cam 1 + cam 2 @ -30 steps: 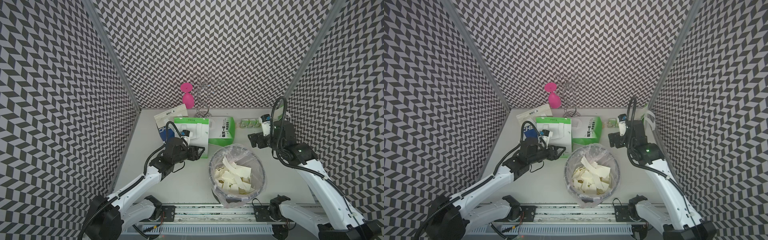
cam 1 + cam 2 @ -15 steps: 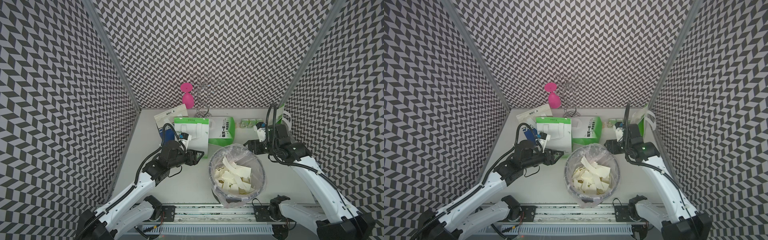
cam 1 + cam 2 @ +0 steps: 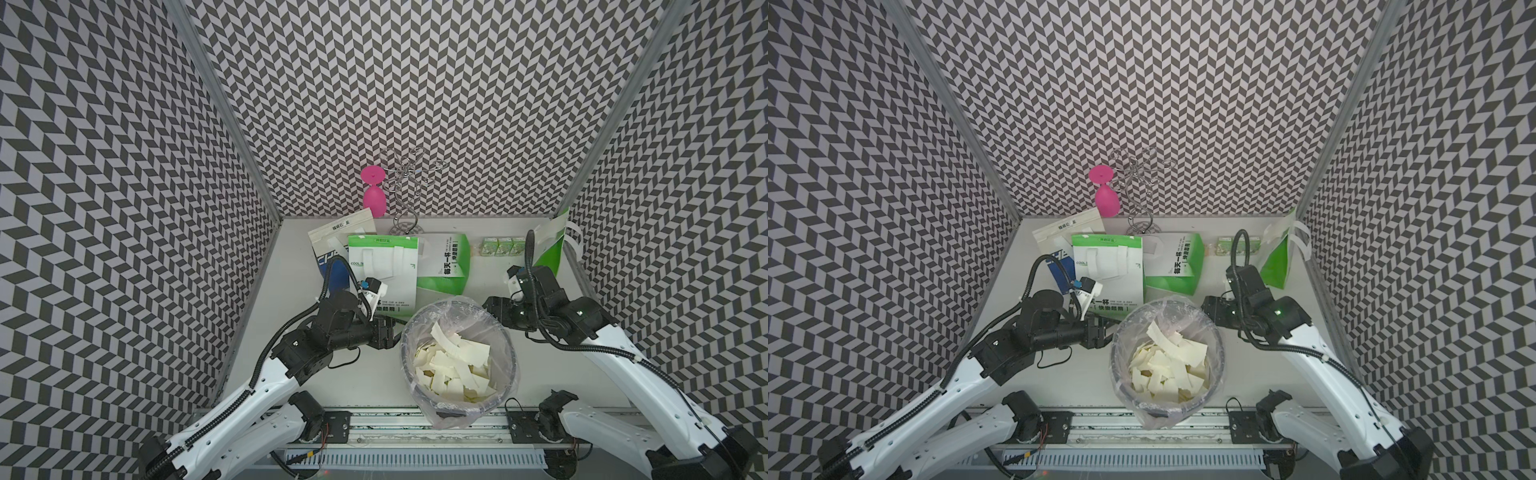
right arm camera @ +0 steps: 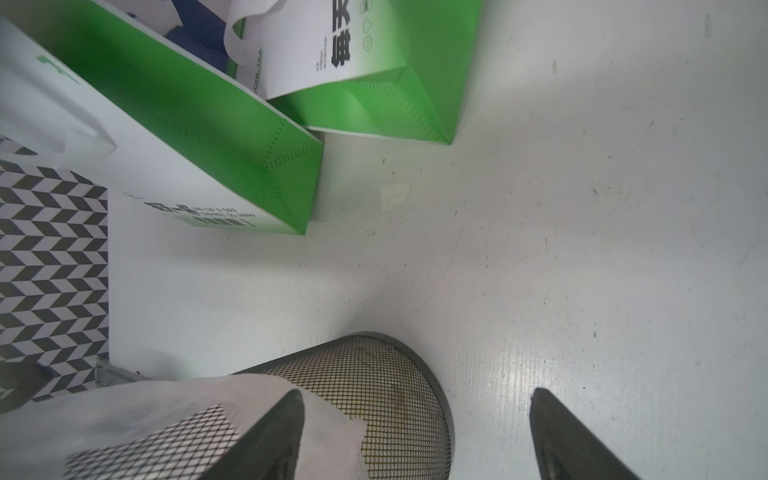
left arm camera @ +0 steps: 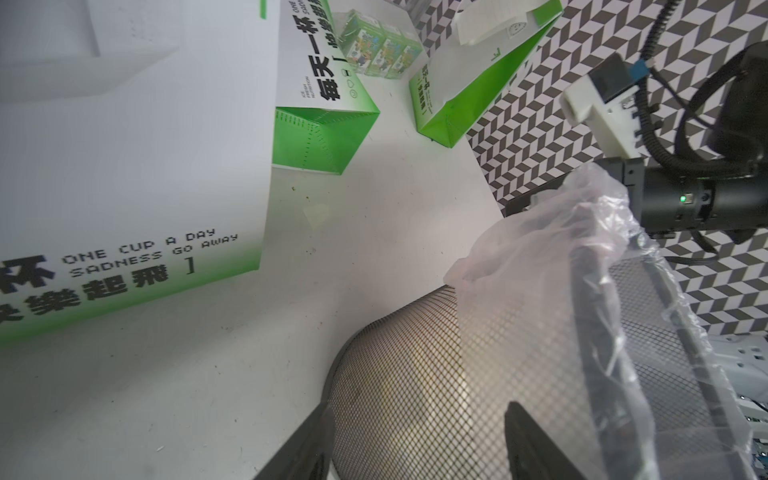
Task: Shred takeout receipts and throw away
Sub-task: Adjust the trash bin at the center of the board.
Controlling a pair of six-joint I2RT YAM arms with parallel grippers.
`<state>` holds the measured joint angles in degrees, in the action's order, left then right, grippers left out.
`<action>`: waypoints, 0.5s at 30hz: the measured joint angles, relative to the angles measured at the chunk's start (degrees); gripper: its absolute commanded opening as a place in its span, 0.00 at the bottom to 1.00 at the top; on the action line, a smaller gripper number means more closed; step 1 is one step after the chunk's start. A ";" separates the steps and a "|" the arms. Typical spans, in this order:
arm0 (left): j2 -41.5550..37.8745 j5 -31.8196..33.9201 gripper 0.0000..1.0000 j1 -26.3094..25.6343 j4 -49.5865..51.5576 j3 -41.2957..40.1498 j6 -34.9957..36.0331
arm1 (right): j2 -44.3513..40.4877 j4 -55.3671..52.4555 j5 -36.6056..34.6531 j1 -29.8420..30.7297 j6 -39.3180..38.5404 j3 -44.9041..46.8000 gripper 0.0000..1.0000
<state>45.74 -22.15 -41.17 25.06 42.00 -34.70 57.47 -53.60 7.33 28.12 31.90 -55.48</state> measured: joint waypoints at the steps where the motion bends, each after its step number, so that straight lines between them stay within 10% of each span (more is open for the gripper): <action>1: -0.07 0.22 0.66 -0.17 0.52 0.48 -0.02 | 0.24 0.17 -0.39 1.53 1.27 0.17 0.84; 15: 2.73 3.91 0.67 7.15 9.86 5.11 4.98 | 7.58 7.56 -9.75 12.26 10.43 0.22 0.89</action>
<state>48.47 -18.24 -34.02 34.92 47.11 -29.71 65.06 -46.04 -2.42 40.38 42.33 -55.27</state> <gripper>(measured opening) 0.674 0.884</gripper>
